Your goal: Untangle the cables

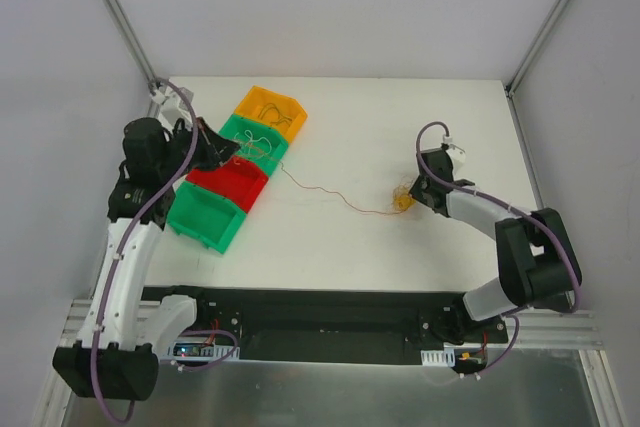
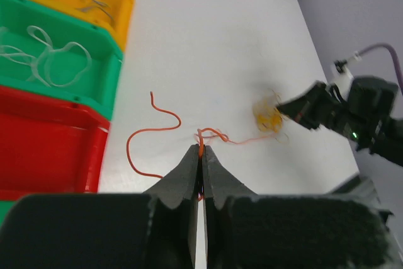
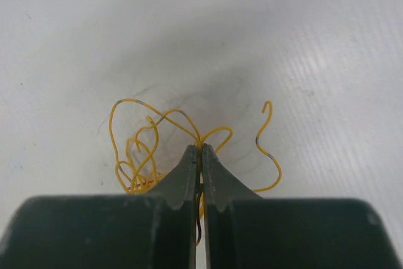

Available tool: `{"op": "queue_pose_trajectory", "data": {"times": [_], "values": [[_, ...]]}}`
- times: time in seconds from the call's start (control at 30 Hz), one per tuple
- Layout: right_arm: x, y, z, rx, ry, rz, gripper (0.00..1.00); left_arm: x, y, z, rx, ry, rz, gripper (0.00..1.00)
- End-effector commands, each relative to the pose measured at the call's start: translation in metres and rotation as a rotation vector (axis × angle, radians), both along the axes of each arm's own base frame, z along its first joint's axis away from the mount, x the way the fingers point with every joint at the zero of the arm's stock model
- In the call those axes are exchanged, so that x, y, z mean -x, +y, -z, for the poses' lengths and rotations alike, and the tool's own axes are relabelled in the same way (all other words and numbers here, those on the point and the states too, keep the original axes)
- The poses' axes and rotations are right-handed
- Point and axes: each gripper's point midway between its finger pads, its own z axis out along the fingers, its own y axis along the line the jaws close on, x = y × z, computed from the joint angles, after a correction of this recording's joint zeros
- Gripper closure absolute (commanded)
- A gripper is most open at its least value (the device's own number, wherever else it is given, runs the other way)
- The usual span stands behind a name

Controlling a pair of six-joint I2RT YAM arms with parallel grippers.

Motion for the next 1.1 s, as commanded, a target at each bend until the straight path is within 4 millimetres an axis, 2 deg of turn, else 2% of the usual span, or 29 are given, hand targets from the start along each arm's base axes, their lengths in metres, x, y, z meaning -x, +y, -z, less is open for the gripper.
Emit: {"op": "queue_pose_trajectory", "data": {"times": [0.0, 0.07, 0.13, 0.2, 0.23, 0.27, 0.33, 0.4, 0.47, 0.6, 0.63, 0.67, 0.7, 0.73, 0.77, 0.8, 0.83, 0.9, 0.97, 1.03, 1.07], "values": [[0.008, -0.037, -0.025, 0.103, -0.082, 0.102, 0.99, 0.021, 0.064, -0.092, -0.188, -0.311, -0.357, 1.0], [0.012, -0.052, -0.029, 0.104, -0.1, 0.148, 0.99, 0.043, 0.116, -0.123, -0.26, -0.404, -0.637, 1.0], [0.015, -0.066, -0.035, 0.096, -0.122, 0.199, 0.99, 0.08, 0.161, -0.154, -0.297, -0.479, -0.892, 1.0], [0.02, -0.08, -0.037, 0.095, -0.135, 0.25, 0.99, 0.12, 0.192, -0.183, -0.301, -0.553, -1.076, 1.0], [0.022, -0.086, -0.036, 0.095, -0.138, 0.271, 0.99, 0.139, 0.202, -0.195, -0.296, -0.59, -1.14, 1.0], [0.023, -0.091, -0.036, 0.099, -0.143, 0.292, 1.0, 0.148, 0.205, -0.205, -0.31, -0.618, -1.154, 1.0], [0.025, -0.099, -0.035, 0.102, -0.141, 0.319, 0.99, 0.155, 0.204, -0.218, -0.318, -0.646, -1.142, 1.0], [0.025, -0.1, -0.033, 0.09, -0.135, 0.324, 0.99, 0.142, 0.185, -0.217, -0.288, -0.658, -1.032, 1.0], [0.026, -0.102, -0.032, 0.085, -0.134, 0.333, 0.99, 0.118, 0.156, -0.208, -0.259, -0.633, -0.867, 1.0], [0.029, -0.107, -0.031, 0.077, -0.138, 0.349, 0.99, 0.065, 0.081, -0.188, -0.171, -0.536, -0.469, 1.0], [0.031, -0.111, -0.031, 0.089, -0.137, 0.361, 0.99, 0.054, 0.068, -0.184, -0.16, -0.506, -0.396, 1.0], [0.034, -0.122, -0.035, 0.113, -0.147, 0.399, 0.99, 0.044, 0.067, -0.178, -0.157, -0.464, -0.399, 1.0], [0.04, -0.132, -0.035, 0.127, -0.151, 0.439, 0.99, 0.04, 0.076, -0.177, -0.168, -0.452, -0.449, 1.0], [0.045, -0.139, -0.032, 0.102, -0.15, 0.476, 0.99, 0.04, 0.096, -0.179, -0.198, -0.456, -0.557, 1.0], [0.045, -0.142, -0.031, 0.083, -0.16, 0.486, 0.99, 0.044, 0.123, -0.181, -0.235, -0.459, -0.704, 1.0], [0.046, -0.142, -0.029, 0.074, -0.161, 0.487, 0.99, 0.053, 0.138, -0.185, -0.259, -0.478, -0.784, 1.0], [0.046, -0.141, -0.03, 0.073, -0.162, 0.484, 0.99, 0.063, 0.15, -0.191, -0.268, -0.509, -0.846, 1.0], [0.044, -0.14, -0.028, 0.069, -0.156, 0.482, 0.99, 0.069, 0.159, -0.19, -0.303, -0.521, -0.89, 1.0], [0.044, -0.138, -0.025, 0.055, -0.147, 0.476, 0.99, 0.065, 0.155, -0.184, -0.321, -0.514, -0.856, 1.0], [0.041, -0.133, -0.023, 0.036, -0.145, 0.452, 0.99, 0.051, 0.128, -0.174, -0.308, -0.506, -0.702, 1.0], [0.037, -0.127, -0.025, 0.011, -0.162, 0.43, 0.99, 0.043, 0.106, -0.167, -0.284, -0.496, -0.585, 1.0]]}}
